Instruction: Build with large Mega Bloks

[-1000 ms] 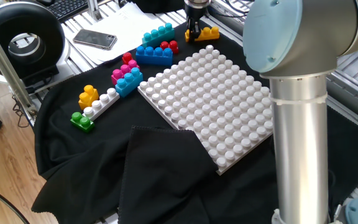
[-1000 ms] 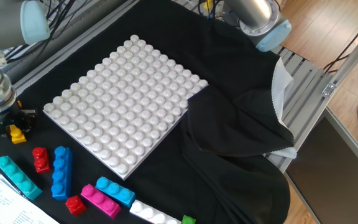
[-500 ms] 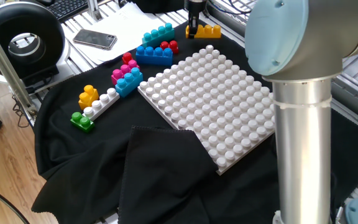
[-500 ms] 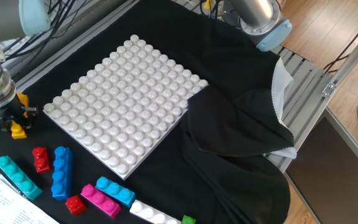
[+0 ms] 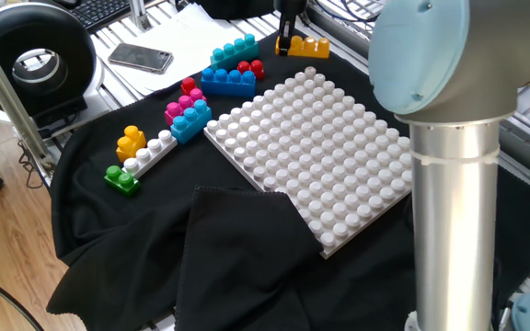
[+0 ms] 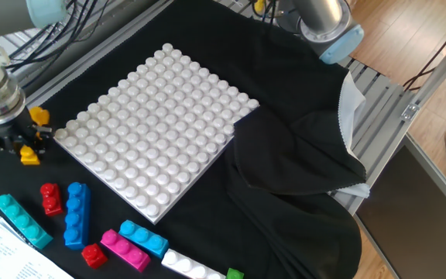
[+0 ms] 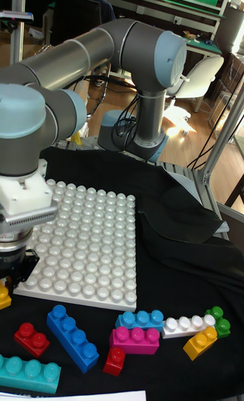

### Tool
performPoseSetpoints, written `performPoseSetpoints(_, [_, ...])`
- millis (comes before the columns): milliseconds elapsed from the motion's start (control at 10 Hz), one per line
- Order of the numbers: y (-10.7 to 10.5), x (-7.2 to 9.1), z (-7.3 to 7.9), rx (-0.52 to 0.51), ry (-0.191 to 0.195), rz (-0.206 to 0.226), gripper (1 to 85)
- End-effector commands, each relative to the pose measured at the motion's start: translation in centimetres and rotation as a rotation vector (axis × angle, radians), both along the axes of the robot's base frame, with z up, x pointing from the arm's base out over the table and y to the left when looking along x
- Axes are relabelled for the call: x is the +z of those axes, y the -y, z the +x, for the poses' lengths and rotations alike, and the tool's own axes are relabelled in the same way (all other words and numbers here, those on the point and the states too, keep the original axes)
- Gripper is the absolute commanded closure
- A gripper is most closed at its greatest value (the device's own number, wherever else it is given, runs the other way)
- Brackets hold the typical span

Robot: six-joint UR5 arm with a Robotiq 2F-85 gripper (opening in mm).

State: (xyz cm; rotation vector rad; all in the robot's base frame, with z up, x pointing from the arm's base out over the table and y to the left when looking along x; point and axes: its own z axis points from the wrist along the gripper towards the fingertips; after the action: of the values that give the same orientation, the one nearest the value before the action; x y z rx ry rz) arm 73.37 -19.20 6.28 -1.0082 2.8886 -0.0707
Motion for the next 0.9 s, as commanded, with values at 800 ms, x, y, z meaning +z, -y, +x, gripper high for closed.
performPoseSetpoints(800, [1.9, 1.2, -3.8, -0.763, 0.099, 0.112, 66.7])
